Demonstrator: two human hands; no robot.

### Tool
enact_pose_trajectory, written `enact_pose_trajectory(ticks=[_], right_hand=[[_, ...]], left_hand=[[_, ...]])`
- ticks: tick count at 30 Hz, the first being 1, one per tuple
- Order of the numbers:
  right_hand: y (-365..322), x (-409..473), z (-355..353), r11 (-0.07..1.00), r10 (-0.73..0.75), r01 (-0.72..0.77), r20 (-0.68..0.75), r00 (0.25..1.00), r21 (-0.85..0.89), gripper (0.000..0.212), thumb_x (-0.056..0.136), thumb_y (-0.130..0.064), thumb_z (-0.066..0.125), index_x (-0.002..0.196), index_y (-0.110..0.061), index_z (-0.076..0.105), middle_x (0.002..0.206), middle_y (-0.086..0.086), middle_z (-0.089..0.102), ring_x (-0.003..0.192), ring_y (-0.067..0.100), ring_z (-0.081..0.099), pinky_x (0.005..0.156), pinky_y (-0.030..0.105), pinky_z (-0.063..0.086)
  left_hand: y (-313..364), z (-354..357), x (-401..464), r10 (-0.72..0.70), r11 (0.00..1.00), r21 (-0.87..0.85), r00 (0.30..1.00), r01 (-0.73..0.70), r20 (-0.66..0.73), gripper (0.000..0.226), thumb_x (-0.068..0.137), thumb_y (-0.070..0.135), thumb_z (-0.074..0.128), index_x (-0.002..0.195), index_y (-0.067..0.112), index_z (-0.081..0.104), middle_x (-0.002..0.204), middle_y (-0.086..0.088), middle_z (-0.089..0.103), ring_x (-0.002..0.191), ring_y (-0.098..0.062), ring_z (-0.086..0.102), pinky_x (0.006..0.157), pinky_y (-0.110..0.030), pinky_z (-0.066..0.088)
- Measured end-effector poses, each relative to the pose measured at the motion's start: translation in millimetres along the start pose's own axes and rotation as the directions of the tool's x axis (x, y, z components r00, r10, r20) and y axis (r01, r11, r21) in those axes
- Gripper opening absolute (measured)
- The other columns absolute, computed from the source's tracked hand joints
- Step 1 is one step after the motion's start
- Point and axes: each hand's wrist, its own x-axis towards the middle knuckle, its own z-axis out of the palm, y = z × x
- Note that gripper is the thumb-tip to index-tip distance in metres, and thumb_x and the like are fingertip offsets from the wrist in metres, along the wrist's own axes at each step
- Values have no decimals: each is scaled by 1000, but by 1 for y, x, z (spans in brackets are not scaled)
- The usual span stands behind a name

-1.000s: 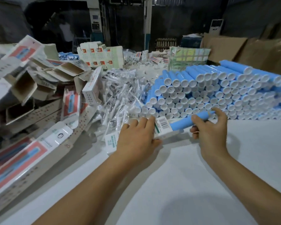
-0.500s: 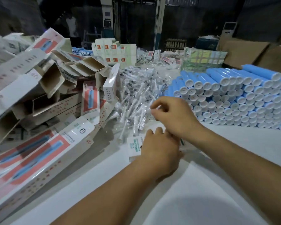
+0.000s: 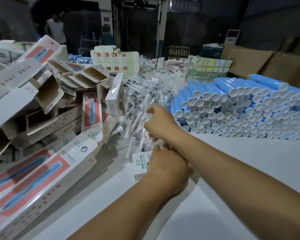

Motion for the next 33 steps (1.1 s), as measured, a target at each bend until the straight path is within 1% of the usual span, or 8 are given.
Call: enact_pose_trajectory(ticks=[3,9,14,20,24,27,30,33], right_hand=[[17,-19,-47,899,60,-7,-108,992,437,60,84,9,52,139,-12,41,62,10,63,42,15,59,43,26,50],[100,-72,-123,676,355,66,-403,844,734,20,86,10,54,100,-3,58,46,0,57,42,12,58,44,23,51],[129,-80,-108,687,462,31,-470,752,726,25,85,12,52,84,-13,52,59,10,54,39,13,58,41,24,51],[114,-78,-77,735,413,-4,-443,795,678,13,79,7,62,78,-6,59,57,4,61,41,5,52,41,13,39],[108,-88,-62,810,348,-90,-352,869,580,16,89,-15,62,74,-16,67,74,1,71,69,12,66,66,22,50],[107,-91,-63,823,282,-64,-308,909,564,19,98,-29,47,88,-26,63,74,-16,71,70,-11,62,63,7,44],[109,-95,-74,849,254,26,-451,856,528,24,96,-22,49,84,-29,68,83,-22,68,74,-17,57,67,7,42],[113,-103,-76,873,247,65,-554,795,483,27,91,-15,53,73,-28,69,74,-14,66,69,0,57,66,19,45]], left_hand=[[-1,3,4,-37,998,-60,991,29,-131,57,91,47,49,137,15,35,129,-5,47,115,-30,43,90,-43,33],[-3,12,10,-77,993,-106,978,56,-196,61,89,53,48,136,21,29,127,1,47,113,-27,44,90,-42,33],[-3,11,14,-123,985,-142,967,92,-225,60,86,57,48,133,25,29,124,5,48,110,-24,45,91,-41,34],[-1,14,15,-111,988,-131,958,79,-264,69,84,60,46,140,25,24,129,6,47,112,-23,44,91,-40,33],[1,16,18,-92,991,-117,956,61,-278,75,85,61,47,144,22,23,131,4,46,114,-24,44,91,-39,32],[-4,13,22,-113,989,-125,955,81,-273,74,87,60,44,146,24,18,136,4,42,119,-23,40,92,-37,29],[-9,12,22,-128,987,-134,953,94,-276,71,89,61,43,145,25,17,137,6,41,120,-23,39,90,-37,29],[-9,13,23,-162,982,-138,945,127,-283,71,89,61,43,145,25,17,137,5,42,120,-23,40,90,-37,29]])
